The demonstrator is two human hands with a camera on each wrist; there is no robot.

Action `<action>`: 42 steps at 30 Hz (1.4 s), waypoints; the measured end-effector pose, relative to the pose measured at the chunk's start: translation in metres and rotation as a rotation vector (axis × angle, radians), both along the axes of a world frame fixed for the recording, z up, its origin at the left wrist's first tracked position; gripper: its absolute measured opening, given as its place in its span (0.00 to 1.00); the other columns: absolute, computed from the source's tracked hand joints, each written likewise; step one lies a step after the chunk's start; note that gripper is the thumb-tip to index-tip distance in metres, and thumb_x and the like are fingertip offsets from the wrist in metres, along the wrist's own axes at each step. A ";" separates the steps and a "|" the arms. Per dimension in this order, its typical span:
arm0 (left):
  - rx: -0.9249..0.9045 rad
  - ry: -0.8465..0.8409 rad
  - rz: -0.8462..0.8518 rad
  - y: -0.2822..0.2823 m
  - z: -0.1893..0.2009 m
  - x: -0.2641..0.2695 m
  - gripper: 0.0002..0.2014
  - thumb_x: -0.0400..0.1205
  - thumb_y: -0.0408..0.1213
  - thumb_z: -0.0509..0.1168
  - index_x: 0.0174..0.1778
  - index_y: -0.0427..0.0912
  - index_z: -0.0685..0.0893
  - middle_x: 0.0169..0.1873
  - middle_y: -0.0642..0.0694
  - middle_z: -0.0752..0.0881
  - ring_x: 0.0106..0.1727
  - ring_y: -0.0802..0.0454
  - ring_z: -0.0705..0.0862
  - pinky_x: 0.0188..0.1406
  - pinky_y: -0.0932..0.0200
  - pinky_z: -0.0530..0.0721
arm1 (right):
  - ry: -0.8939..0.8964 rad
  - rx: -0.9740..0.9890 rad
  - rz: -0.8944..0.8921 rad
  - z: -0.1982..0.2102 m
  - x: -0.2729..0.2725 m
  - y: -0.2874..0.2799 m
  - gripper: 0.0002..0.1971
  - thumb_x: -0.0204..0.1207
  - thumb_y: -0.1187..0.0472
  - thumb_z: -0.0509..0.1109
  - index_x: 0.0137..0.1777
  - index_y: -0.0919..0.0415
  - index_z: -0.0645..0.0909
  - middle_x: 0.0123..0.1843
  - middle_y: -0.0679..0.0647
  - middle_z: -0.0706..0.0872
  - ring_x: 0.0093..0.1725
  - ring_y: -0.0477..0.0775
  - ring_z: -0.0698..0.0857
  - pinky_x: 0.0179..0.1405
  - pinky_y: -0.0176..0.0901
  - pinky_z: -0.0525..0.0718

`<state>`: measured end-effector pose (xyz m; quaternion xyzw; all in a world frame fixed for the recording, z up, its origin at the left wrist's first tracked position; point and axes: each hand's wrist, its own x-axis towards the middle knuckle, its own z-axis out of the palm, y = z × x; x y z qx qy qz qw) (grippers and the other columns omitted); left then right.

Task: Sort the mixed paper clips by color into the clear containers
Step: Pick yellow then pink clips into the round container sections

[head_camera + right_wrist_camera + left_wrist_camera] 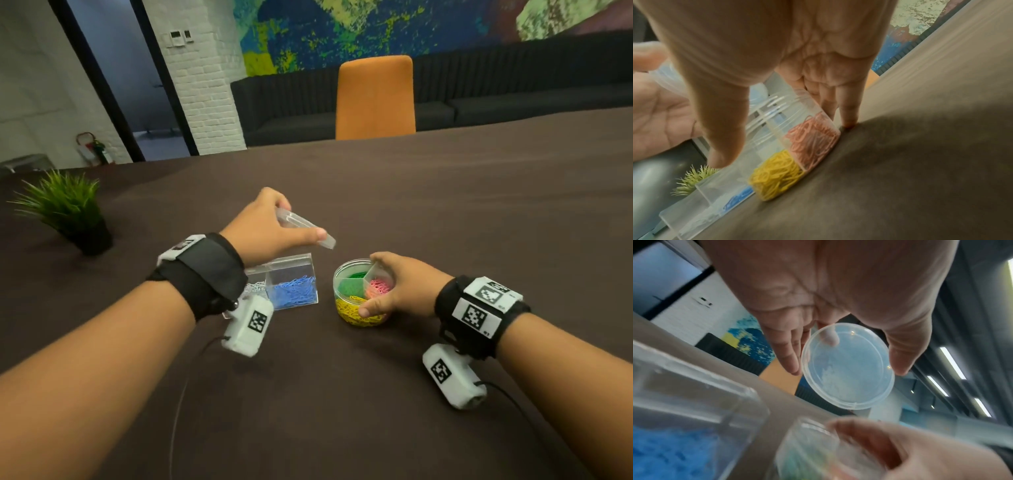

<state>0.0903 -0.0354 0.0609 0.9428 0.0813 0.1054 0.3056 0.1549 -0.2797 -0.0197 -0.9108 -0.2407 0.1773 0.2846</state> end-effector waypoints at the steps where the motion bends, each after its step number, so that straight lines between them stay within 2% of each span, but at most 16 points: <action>1: -0.006 0.005 -0.070 -0.020 -0.008 -0.001 0.34 0.63 0.67 0.77 0.52 0.49 0.73 0.45 0.50 0.84 0.39 0.55 0.81 0.33 0.59 0.75 | 0.004 0.009 -0.011 -0.001 -0.001 0.000 0.62 0.52 0.36 0.86 0.85 0.49 0.57 0.81 0.49 0.71 0.77 0.53 0.72 0.77 0.51 0.72; 5: 0.075 -0.047 -0.221 -0.069 -0.039 -0.001 0.24 0.71 0.61 0.74 0.52 0.54 0.72 0.51 0.54 0.78 0.47 0.56 0.79 0.40 0.60 0.74 | 0.027 0.055 -0.065 -0.003 -0.001 -0.002 0.71 0.50 0.41 0.88 0.86 0.51 0.44 0.77 0.53 0.74 0.73 0.53 0.76 0.72 0.50 0.77; 7: 0.171 -0.053 -0.260 -0.076 -0.052 0.001 0.27 0.74 0.61 0.70 0.66 0.58 0.72 0.62 0.53 0.77 0.61 0.52 0.76 0.56 0.57 0.75 | 0.075 0.100 -0.097 -0.006 0.002 -0.005 0.78 0.48 0.44 0.90 0.86 0.53 0.32 0.79 0.54 0.73 0.76 0.55 0.74 0.73 0.49 0.74; 9: 0.399 0.097 -0.300 -0.078 -0.062 0.000 0.37 0.76 0.65 0.63 0.81 0.68 0.58 0.74 0.50 0.73 0.76 0.43 0.67 0.73 0.46 0.68 | 0.144 0.125 -0.089 -0.013 0.006 -0.012 0.80 0.51 0.49 0.90 0.83 0.55 0.24 0.74 0.50 0.79 0.74 0.52 0.76 0.73 0.46 0.73; 12: 0.616 0.302 -0.285 -0.083 -0.066 -0.003 0.32 0.81 0.66 0.57 0.81 0.77 0.54 0.83 0.47 0.61 0.83 0.42 0.54 0.78 0.43 0.55 | 0.278 0.238 -0.068 -0.024 0.013 -0.024 0.75 0.59 0.66 0.88 0.82 0.52 0.22 0.60 0.39 0.86 0.70 0.46 0.80 0.75 0.48 0.75; 15: 0.625 0.333 -0.299 -0.087 -0.060 -0.002 0.29 0.82 0.65 0.57 0.80 0.77 0.57 0.84 0.47 0.61 0.84 0.44 0.53 0.78 0.42 0.53 | 0.299 0.304 -0.027 -0.027 0.014 -0.025 0.73 0.59 0.70 0.86 0.84 0.47 0.29 0.68 0.40 0.82 0.70 0.45 0.80 0.77 0.50 0.74; 17: 0.629 0.374 -0.306 -0.085 -0.055 0.002 0.29 0.81 0.66 0.57 0.80 0.77 0.58 0.84 0.47 0.63 0.84 0.45 0.56 0.78 0.40 0.54 | 0.255 0.296 0.014 -0.027 0.013 -0.023 0.69 0.54 0.63 0.89 0.86 0.44 0.43 0.73 0.41 0.78 0.72 0.46 0.79 0.77 0.52 0.74; 20: 0.691 0.393 -0.336 -0.083 -0.052 0.006 0.30 0.81 0.67 0.57 0.80 0.77 0.57 0.82 0.48 0.65 0.84 0.47 0.57 0.77 0.40 0.55 | 0.168 0.223 0.037 -0.024 0.011 -0.022 0.52 0.44 0.50 0.88 0.73 0.41 0.73 0.62 0.40 0.87 0.63 0.43 0.84 0.71 0.52 0.79; 23: 0.726 0.431 -0.385 -0.080 -0.046 0.005 0.34 0.80 0.70 0.56 0.81 0.75 0.51 0.85 0.44 0.59 0.86 0.41 0.50 0.79 0.38 0.55 | 0.096 0.116 0.034 -0.013 0.008 -0.022 0.44 0.52 0.54 0.89 0.71 0.45 0.75 0.58 0.40 0.87 0.60 0.42 0.84 0.66 0.42 0.80; 25: 0.550 0.427 -0.372 -0.066 -0.035 0.003 0.41 0.77 0.71 0.60 0.83 0.71 0.48 0.86 0.41 0.55 0.86 0.39 0.49 0.82 0.36 0.57 | 0.090 0.045 0.037 -0.006 0.006 -0.022 0.49 0.54 0.55 0.89 0.76 0.49 0.69 0.65 0.43 0.84 0.66 0.46 0.82 0.65 0.37 0.76; 27: 0.311 0.340 -0.231 -0.034 -0.021 0.003 0.42 0.76 0.68 0.65 0.83 0.63 0.56 0.83 0.42 0.62 0.84 0.37 0.58 0.80 0.40 0.63 | 0.117 0.013 0.025 0.000 0.006 -0.025 0.66 0.46 0.44 0.89 0.85 0.49 0.55 0.78 0.47 0.74 0.77 0.51 0.74 0.76 0.44 0.70; 29: 0.280 0.290 0.018 0.007 -0.009 0.003 0.36 0.78 0.65 0.65 0.80 0.56 0.66 0.78 0.41 0.71 0.78 0.37 0.69 0.76 0.44 0.70 | 0.147 0.072 -0.003 0.011 0.006 -0.027 0.73 0.41 0.34 0.84 0.87 0.44 0.47 0.84 0.50 0.64 0.80 0.53 0.68 0.80 0.52 0.67; 31: 0.313 0.353 0.244 0.045 -0.005 0.000 0.32 0.82 0.61 0.61 0.78 0.45 0.71 0.74 0.39 0.77 0.73 0.37 0.76 0.70 0.50 0.75 | 0.130 0.153 -0.030 0.028 0.009 -0.021 0.65 0.49 0.31 0.82 0.86 0.45 0.53 0.83 0.52 0.65 0.80 0.53 0.69 0.80 0.54 0.68; 33: 0.253 0.432 0.362 0.072 -0.012 -0.002 0.30 0.87 0.56 0.56 0.74 0.35 0.75 0.68 0.35 0.83 0.63 0.37 0.83 0.64 0.52 0.79 | 0.031 0.108 -0.012 0.045 0.013 -0.006 0.46 0.65 0.37 0.79 0.82 0.49 0.66 0.78 0.52 0.74 0.75 0.51 0.75 0.77 0.50 0.71; 36: -0.123 0.513 0.429 0.094 -0.033 -0.002 0.30 0.88 0.58 0.53 0.74 0.36 0.73 0.49 0.33 0.89 0.36 0.41 0.83 0.41 0.52 0.83 | -0.129 -0.037 0.036 0.060 0.021 0.033 0.25 0.77 0.44 0.72 0.71 0.54 0.79 0.69 0.51 0.84 0.66 0.51 0.81 0.70 0.46 0.76; 42: -0.676 0.465 0.519 0.111 -0.057 0.006 0.16 0.87 0.49 0.62 0.57 0.39 0.75 0.39 0.39 0.88 0.26 0.48 0.82 0.30 0.59 0.76 | -0.174 -0.399 0.174 0.056 0.035 0.107 0.26 0.83 0.45 0.64 0.77 0.58 0.72 0.74 0.55 0.79 0.72 0.58 0.78 0.71 0.50 0.75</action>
